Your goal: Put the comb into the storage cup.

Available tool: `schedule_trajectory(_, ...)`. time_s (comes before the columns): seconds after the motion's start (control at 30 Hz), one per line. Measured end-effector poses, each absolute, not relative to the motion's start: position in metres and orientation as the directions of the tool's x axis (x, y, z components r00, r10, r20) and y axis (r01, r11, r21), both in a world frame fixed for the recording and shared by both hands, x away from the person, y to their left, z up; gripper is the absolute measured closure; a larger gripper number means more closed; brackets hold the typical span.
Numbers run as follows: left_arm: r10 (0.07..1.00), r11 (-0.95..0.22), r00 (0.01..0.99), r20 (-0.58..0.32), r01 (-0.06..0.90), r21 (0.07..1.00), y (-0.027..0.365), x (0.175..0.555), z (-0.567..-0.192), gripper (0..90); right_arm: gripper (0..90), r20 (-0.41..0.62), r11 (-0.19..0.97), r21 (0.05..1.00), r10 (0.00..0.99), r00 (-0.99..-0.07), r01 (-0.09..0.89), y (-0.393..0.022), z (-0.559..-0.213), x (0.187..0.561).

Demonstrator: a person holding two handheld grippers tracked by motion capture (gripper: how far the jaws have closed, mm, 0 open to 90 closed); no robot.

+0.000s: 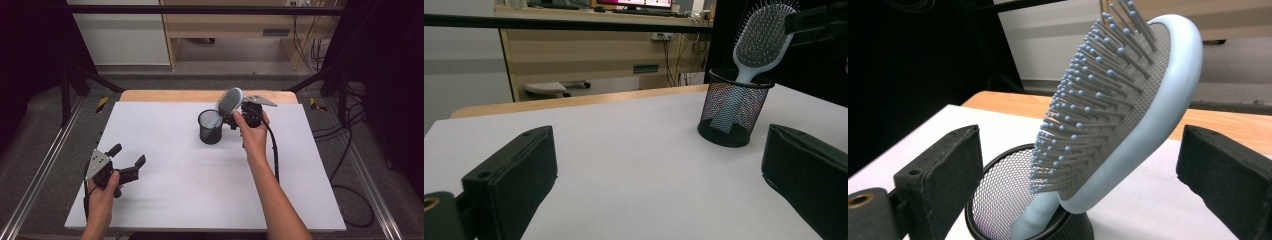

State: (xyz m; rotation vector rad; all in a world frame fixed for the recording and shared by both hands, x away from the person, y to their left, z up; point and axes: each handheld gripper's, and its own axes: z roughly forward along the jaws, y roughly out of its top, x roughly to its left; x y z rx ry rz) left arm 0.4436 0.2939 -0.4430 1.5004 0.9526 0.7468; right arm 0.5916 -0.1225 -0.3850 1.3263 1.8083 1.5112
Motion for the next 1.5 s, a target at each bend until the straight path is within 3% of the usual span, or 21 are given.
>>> schedule_trajectory(1.07,0.895,-0.010,0.443,-0.059,0.151,0.989,0.301,0.443,-0.441,1.5,6.5,0.059,0.048,0.971,0.901,-0.431,0.233,-0.134,-0.360,0.567)
schedule_trajectory(1.2,0.928,0.023,0.363,-0.085,0.173,0.985,0.303,0.444,-0.440,4.1,6.6,0.025,0.080,0.969,0.910,-0.415,0.234,-0.134,-0.360,0.564)
schedule_trajectory(1.5,0.929,0.027,0.358,-0.090,0.176,0.984,0.308,0.444,-0.442,2.5,5.7,0.034,0.068,0.971,0.909,-0.416,0.228,-0.137,-0.358,0.560)
